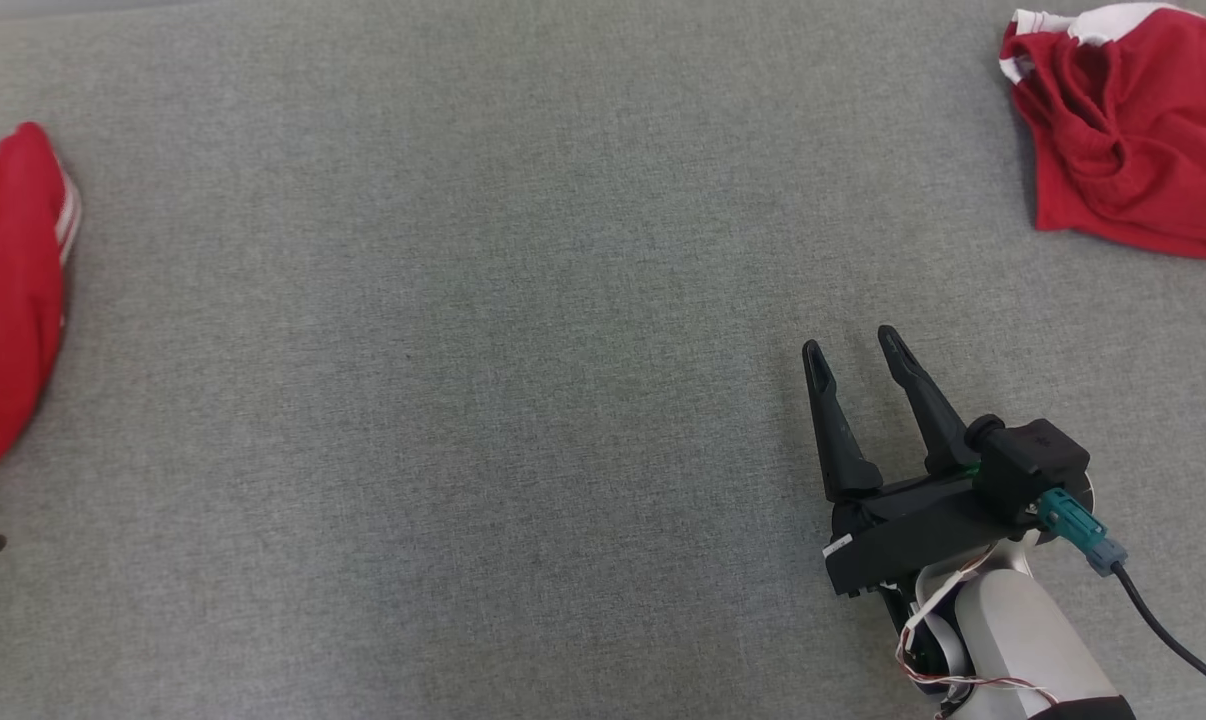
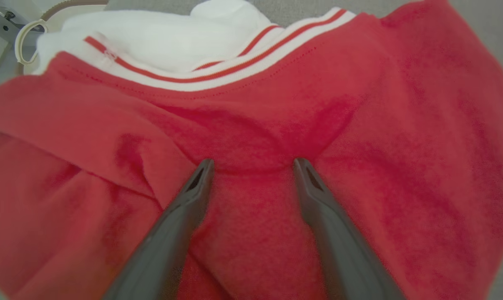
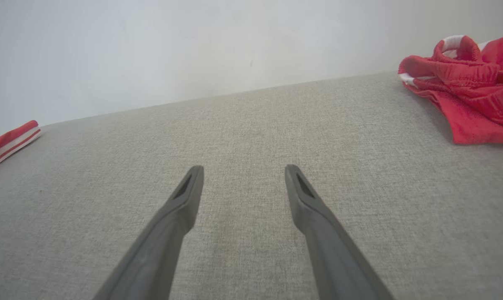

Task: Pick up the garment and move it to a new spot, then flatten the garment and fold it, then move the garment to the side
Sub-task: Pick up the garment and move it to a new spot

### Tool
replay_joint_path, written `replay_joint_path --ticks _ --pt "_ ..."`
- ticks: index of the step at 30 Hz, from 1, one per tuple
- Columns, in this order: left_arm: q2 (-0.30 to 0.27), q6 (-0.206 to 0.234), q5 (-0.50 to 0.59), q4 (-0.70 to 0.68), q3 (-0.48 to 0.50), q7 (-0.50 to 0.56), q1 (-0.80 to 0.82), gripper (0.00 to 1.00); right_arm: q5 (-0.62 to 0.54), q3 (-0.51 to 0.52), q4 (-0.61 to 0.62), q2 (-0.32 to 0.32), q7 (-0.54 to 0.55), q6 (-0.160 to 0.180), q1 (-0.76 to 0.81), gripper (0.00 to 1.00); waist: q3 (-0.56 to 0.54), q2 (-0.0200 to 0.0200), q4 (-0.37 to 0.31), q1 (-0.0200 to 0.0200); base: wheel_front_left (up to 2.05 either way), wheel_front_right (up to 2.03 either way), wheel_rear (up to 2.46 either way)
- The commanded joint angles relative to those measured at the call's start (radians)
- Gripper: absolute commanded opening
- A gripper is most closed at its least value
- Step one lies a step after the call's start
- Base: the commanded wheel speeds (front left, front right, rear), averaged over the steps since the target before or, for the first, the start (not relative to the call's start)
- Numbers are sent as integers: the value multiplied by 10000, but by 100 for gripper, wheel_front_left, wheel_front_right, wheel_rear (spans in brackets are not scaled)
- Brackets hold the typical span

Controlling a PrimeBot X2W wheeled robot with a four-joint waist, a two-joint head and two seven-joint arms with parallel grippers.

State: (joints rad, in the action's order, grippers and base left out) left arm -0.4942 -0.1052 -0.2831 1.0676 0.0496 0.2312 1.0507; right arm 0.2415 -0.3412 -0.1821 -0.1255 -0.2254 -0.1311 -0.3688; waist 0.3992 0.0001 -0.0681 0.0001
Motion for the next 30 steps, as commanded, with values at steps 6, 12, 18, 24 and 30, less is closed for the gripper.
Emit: replay_joint_path --ticks 6,12,18,24,30 --pt "67 -90 -15 671 -282 223 191 100 63 8 -41 -59 -41 7 -161 100 151 -1 -110 -1 0 0 0" --pt "115 -107 171 540 -595 -574 363 0 18 31 -103 -49 -40 7 -202 100 55 -1 -28 -1 0 0 0" --pt "147 -141 360 433 -930 -1506 624 0 60 69 -189 -72 -61 7 -120 100 -297 -1 127 -1 0 0 0" --pt "320 -214 291 253 -1209 -2185 840 0 41 90 -207 -33 -35 7 77 100 -721 -1 322 -1 0 0 0" --pt "571 -236 199 -261 -1748 -2667 1045 0 142 86 -327 11 -46 7 178 100 -1246 -1 388 -1 0 0 0"
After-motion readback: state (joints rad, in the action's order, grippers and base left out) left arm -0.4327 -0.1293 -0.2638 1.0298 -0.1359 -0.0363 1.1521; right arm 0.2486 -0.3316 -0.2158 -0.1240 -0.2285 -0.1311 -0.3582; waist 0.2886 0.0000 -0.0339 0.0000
